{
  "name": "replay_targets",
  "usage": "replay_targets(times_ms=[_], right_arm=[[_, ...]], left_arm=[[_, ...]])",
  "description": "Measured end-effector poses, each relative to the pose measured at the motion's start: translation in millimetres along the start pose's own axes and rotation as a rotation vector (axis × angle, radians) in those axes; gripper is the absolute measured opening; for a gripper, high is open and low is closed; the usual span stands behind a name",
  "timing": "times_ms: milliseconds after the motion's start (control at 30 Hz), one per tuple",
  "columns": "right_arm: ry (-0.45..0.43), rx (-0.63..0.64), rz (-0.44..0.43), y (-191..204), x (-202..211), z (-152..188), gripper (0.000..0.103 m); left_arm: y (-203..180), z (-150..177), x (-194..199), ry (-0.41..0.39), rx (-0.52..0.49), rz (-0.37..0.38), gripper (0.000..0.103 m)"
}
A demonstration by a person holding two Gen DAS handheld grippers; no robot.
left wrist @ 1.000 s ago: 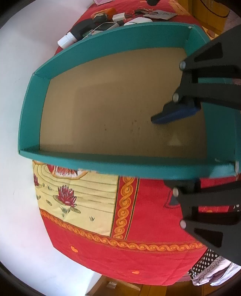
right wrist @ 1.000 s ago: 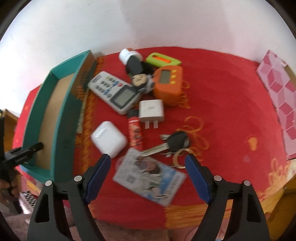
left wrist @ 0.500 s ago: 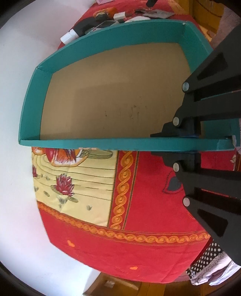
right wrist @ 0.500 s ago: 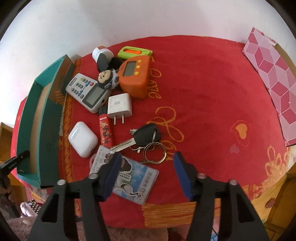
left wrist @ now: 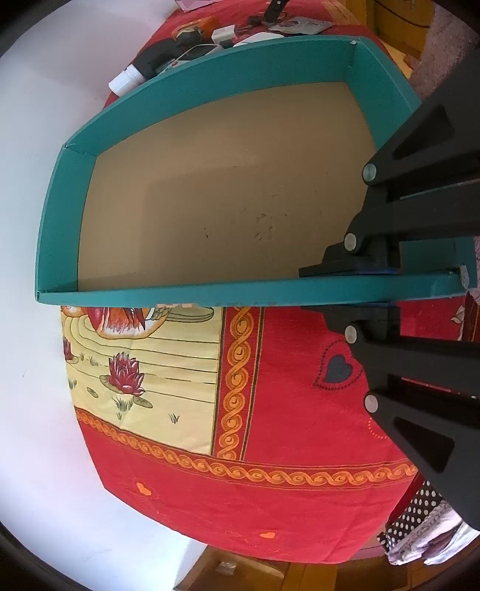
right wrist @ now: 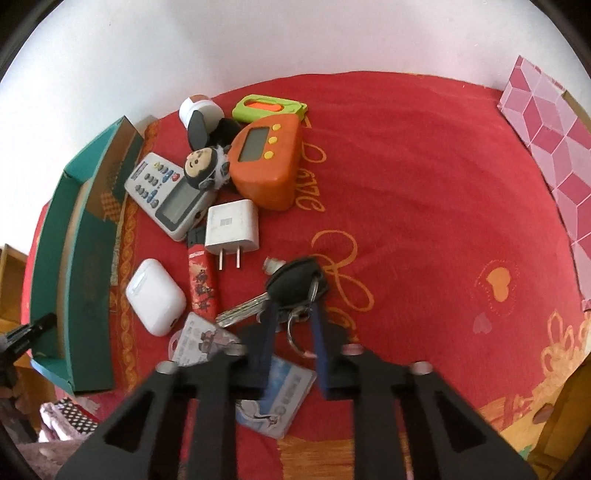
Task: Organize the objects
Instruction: 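Carry the keys into the teal tray and open the right gripper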
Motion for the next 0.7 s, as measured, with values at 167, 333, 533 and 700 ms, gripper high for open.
replay_targets(times_ms=[167,333,533,700], right_arm=[[-0.026,0.007,0.005,-0.5,9.8,1.3,0.006],[-0.068,0.008,-0.012,1.6,28.2,-1.8,0.005],[-0.147,0.045,-0.033,18.4,56.8,-11.8,0.005],[-0.192,0.101,-0.062,42.6,75.4,-24.8,0.005]], left_arm=[[1.3,1.3,4.4,0.002,-0.005,-0.004,0.008],[-0.1,-4.8,-6.1,-0.001,-0.017,-0.01,0.008],[0.1,-5.3,-7.0,-0.003,-0.028,-0.014,0.008],[-0.3,-5.5,-7.5,-0.006,-0.031,-0.017,0.008]])
Point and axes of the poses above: each gripper's, at about its wrist camera, not at the fingertips, and x roughly against the way its jaws point, y to its left, z to its underside, the point moved 5 cm from there along -x, roughly the way its jaws point, and after that the axes turned 2 degrees about x, right-handed, at the moved point
